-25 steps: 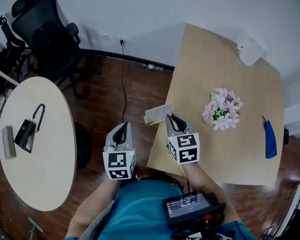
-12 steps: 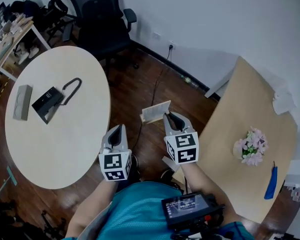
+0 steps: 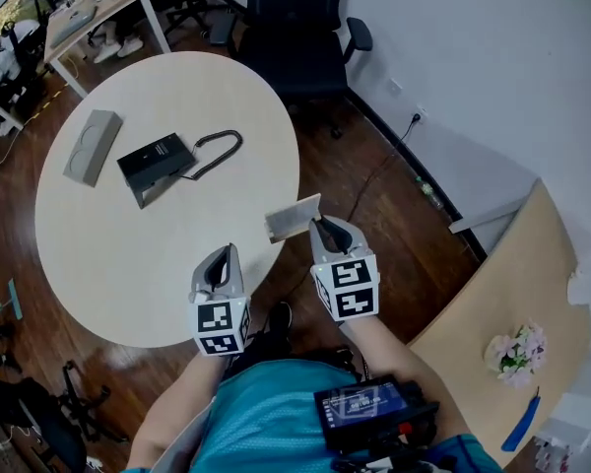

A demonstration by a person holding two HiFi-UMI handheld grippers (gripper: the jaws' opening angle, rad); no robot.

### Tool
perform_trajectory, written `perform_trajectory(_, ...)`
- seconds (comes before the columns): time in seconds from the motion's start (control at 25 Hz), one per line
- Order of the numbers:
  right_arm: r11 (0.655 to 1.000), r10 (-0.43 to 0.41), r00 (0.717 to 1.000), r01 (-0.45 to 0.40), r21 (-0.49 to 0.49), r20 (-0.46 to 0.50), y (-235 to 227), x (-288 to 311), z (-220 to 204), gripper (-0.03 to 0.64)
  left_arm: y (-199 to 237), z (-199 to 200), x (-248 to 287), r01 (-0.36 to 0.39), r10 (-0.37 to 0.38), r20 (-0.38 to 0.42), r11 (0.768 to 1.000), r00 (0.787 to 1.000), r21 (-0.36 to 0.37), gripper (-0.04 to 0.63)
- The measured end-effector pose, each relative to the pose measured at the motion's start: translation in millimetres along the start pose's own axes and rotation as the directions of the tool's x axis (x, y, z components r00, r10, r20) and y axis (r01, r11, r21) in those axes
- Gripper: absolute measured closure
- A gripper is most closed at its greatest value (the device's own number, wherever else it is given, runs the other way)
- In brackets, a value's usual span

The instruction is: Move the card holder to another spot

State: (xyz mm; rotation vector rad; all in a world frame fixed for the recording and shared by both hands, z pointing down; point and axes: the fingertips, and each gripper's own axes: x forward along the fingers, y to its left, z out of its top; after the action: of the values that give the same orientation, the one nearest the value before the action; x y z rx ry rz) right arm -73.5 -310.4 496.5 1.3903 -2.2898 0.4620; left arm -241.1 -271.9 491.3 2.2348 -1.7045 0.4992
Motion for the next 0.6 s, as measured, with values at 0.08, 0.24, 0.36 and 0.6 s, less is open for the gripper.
perform_trajectory(0.08,0.999,0.037,0.999,-0.037,-0.019,-0.007,18,21,5,0.581,21,-5,-4,-0.039,0.039,-0.008,0.999,0.999,-0.011,0.58)
perform_trajectory(0.24,0.995,0.09,0.996,-0.091,-0.05,-0.022,49,59,8,0.581,61,-15,-12,-0.108,0.108,-0.025,0.994,0.994,-0.012,0.58)
perform_trajectory(0.36,0.99,0.122,0.992,-0.124,-0.062,-0.038,66,79,8,0.581,79,-19,-15,-0.138,0.136,-0.036,0.99,0.99,-0.031,0.58)
perform_trajectory(0.6,0.985,0.159,0.985,-0.162,-0.062,-0.063,83,88,7,0.581,90,-24,-14,-0.154,0.151,-0.049,0.987,0.987,-0.056,0.58)
